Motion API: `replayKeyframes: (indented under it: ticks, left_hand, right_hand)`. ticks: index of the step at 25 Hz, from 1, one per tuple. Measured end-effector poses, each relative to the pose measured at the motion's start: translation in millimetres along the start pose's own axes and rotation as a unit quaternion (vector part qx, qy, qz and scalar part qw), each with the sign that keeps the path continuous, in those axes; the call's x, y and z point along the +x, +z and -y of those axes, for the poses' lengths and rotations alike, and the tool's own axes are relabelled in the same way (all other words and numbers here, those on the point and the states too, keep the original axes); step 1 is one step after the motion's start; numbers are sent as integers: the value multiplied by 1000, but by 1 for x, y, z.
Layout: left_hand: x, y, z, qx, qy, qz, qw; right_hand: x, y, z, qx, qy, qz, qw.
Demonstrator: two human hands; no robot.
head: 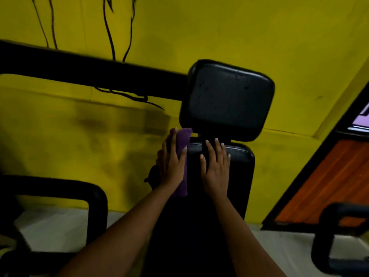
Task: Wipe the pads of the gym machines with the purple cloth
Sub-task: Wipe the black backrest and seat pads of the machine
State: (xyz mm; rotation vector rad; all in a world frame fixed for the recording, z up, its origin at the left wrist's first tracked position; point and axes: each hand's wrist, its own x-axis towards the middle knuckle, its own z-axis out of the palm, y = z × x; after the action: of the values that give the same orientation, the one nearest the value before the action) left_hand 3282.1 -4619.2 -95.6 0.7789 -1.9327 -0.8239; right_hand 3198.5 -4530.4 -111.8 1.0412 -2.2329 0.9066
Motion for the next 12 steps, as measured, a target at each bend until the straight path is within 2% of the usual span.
replayKeyframes:
  ticks: [2, 4, 7, 12]
  left_hand:
    - [11, 10, 7, -41, -35, -5, 999]
    - [17, 13, 16, -97, -65, -4, 993]
    - [13, 19, 31, -194, -106, -26, 975]
    - [-13, 26, 75, -272, -291, 21, 917]
  right_hand:
    - [7, 26, -15, -87, -44, -42, 994]
    - [8, 44, -26, -138, -50, -96, 985]
    - [7, 54, -30, -157, -63, -154, 974]
    - [7, 58, -30, -152, -78, -177, 969]
